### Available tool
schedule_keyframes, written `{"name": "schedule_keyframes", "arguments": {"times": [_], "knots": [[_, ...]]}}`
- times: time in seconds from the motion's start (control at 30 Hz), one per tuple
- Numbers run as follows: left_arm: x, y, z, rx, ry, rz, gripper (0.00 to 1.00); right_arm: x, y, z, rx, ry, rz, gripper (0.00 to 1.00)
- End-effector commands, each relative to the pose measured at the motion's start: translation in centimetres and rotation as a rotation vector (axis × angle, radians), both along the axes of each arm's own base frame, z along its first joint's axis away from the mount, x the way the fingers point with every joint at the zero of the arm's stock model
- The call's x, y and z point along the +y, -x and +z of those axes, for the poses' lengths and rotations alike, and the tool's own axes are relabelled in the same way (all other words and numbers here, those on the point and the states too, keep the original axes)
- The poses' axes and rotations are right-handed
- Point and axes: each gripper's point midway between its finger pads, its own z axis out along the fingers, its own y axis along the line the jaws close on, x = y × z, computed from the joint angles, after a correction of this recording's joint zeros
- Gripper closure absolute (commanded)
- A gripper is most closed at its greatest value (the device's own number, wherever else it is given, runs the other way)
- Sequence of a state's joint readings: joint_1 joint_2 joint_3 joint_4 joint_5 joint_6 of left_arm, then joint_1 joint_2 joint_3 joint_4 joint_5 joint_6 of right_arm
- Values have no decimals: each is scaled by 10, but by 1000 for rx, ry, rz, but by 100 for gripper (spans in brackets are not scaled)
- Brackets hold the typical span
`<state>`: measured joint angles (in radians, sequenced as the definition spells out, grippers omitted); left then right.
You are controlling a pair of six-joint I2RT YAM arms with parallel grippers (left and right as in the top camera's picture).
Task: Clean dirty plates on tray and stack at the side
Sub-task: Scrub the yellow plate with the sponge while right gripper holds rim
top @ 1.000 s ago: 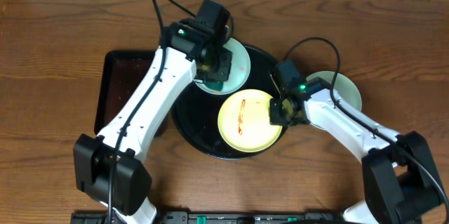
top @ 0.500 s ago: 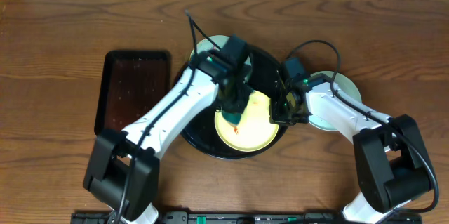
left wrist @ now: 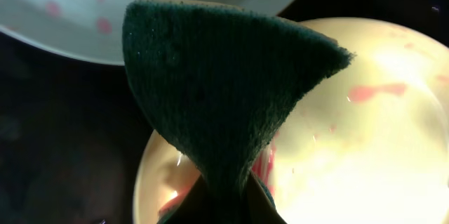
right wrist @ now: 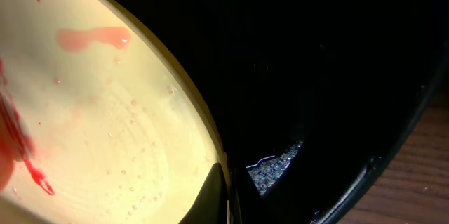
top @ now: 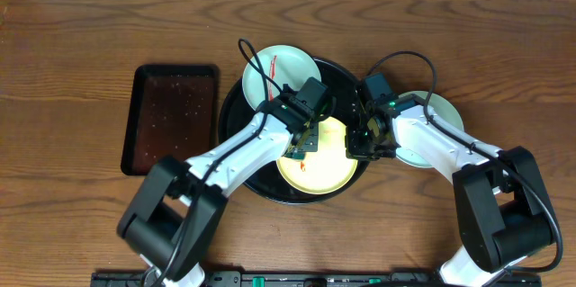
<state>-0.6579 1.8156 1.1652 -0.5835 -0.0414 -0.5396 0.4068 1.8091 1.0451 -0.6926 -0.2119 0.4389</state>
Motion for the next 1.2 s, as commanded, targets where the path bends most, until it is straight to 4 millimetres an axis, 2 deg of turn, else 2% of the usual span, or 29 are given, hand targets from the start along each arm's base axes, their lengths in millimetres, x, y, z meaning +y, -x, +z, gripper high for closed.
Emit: {"name": "schedule_keyframes", "arguments": {"times": [0.0, 0.17, 0.37, 0.5, 0.6, 0.67, 0.77, 0.87, 1.0, 1.17], "knots": [[-6, 11, -25, 81, 19, 27, 92, -2, 6, -11, 30, 12, 11, 99], [-35, 38, -33, 234, 166, -32, 93, -2, 6, -11, 32, 13, 11, 99], [-71, 70, -20, 363, 353, -211, 93, -2, 5, -11, 27, 14, 10, 99], [-76, 76, -16, 372, 385, -292, 93, -2, 5, -11, 25, 13, 10, 99], [-68, 62, -22, 305, 322, -277, 93, -2, 5, -11, 24, 13, 10, 99], [-58, 45, -27, 225, 243, -241, 93, -2, 5, -11, 24, 13, 10, 99], [-36, 12, -30, 77, 103, -121, 93, -2, 5, -11, 24, 13, 10, 99], [-17, -7, -28, -15, 8, -7, 93, -2, 5, -11, 25, 14, 10, 99], [16, -7, -25, -42, -97, 232, 92, -3, 5, -11, 26, 18, 10, 99], [30, 4, -8, -18, -124, 363, 93, -3, 5, -11, 25, 18, 9, 99]]}}
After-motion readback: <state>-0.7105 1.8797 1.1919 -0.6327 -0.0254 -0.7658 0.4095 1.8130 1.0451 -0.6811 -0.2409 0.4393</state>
